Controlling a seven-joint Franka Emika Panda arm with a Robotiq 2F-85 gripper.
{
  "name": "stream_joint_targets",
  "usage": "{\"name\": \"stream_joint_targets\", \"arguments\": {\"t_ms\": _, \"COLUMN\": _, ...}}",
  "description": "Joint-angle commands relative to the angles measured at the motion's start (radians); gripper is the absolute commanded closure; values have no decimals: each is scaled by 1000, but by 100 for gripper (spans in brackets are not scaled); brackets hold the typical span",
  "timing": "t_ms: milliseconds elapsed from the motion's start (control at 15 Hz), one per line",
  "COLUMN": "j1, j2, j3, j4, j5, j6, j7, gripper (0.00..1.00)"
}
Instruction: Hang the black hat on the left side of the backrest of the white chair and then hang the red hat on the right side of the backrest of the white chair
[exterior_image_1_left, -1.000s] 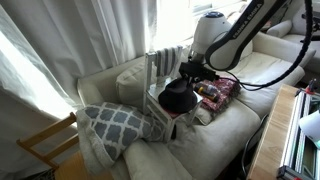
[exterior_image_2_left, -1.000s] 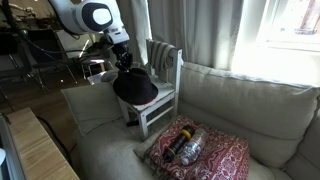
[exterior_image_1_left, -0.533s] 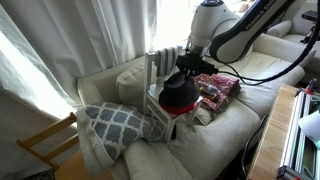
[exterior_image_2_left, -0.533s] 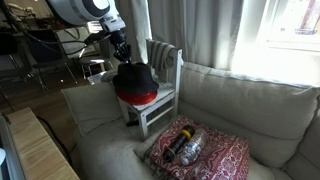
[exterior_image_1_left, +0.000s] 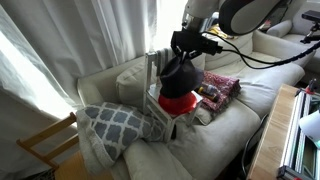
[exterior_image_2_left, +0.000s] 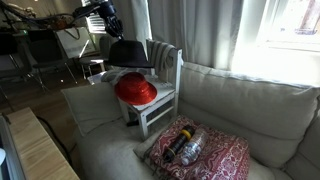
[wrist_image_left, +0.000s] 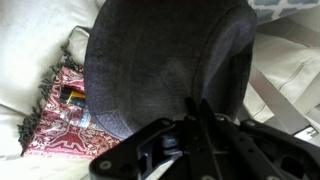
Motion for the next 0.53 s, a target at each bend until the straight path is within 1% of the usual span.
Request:
{"name": "stream_joint_targets", "arguments": {"t_ms": 0, "j1": -95, "j2": -5, "j3": 96, "j4": 1, "j5": -4, "j6": -3, "j7": 1, "gripper": 93}}
{"name": "stream_joint_targets", "arguments": {"t_ms": 267, "j1": -110, "j2": 17, "j3": 100, "j4": 1, "j5": -5, "j6": -3, "j7": 2, "gripper": 93}}
{"name": "stream_joint_targets", "arguments": {"t_ms": 333, "j1": -110, "j2": 20, "j3": 100, "j4": 1, "j5": -5, "j6": -3, "j7": 2, "gripper": 98}}
{"name": "stream_joint_targets", "arguments": {"t_ms": 467, "j1": -115, "j2": -12, "j3": 110, "j4": 33, "j5": -113, "j6": -24, "j7": 34, "gripper": 98}}
